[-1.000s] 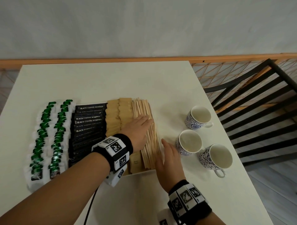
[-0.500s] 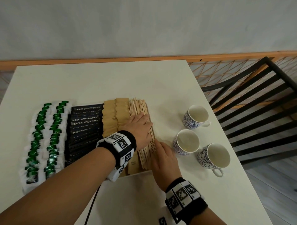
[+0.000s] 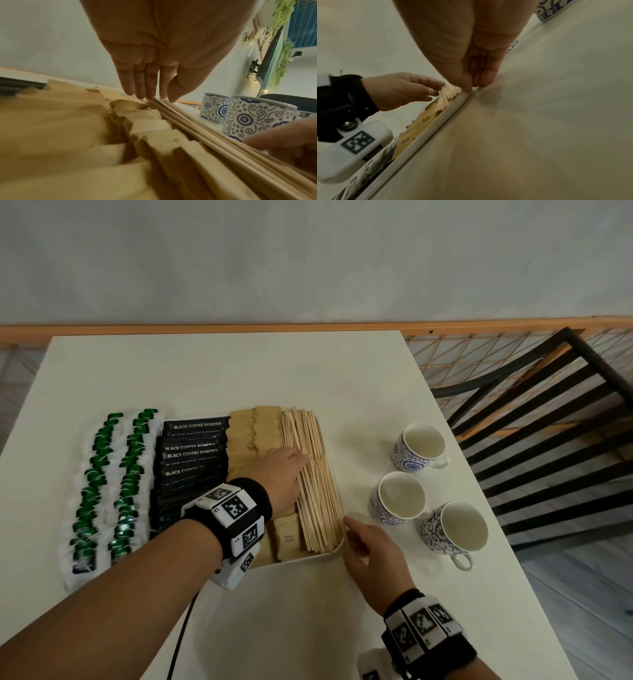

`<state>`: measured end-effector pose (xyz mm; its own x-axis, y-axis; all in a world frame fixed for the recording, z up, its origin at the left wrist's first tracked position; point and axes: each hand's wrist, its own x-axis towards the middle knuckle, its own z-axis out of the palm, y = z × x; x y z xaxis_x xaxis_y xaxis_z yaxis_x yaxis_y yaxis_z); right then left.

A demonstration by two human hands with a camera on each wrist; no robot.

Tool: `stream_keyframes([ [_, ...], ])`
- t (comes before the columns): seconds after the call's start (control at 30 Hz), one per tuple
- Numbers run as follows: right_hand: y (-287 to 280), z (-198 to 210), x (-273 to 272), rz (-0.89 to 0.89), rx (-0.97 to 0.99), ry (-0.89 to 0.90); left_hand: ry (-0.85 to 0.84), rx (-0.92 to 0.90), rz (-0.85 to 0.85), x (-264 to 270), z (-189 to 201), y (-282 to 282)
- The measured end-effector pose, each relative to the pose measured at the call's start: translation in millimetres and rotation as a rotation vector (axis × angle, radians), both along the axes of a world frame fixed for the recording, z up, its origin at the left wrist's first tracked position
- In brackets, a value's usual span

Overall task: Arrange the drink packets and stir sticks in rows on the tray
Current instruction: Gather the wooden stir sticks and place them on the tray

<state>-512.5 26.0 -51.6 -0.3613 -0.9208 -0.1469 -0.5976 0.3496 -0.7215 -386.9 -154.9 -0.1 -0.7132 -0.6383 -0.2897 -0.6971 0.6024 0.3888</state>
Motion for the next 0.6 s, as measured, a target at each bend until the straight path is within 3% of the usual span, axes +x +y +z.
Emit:
stream_keyframes([
  [0.6, -6.9, -0.7, -3.7, -0.186, -0.01, -0.146, 0.091, 0.011, 0.079, 11.4, -4.7, -5.5],
])
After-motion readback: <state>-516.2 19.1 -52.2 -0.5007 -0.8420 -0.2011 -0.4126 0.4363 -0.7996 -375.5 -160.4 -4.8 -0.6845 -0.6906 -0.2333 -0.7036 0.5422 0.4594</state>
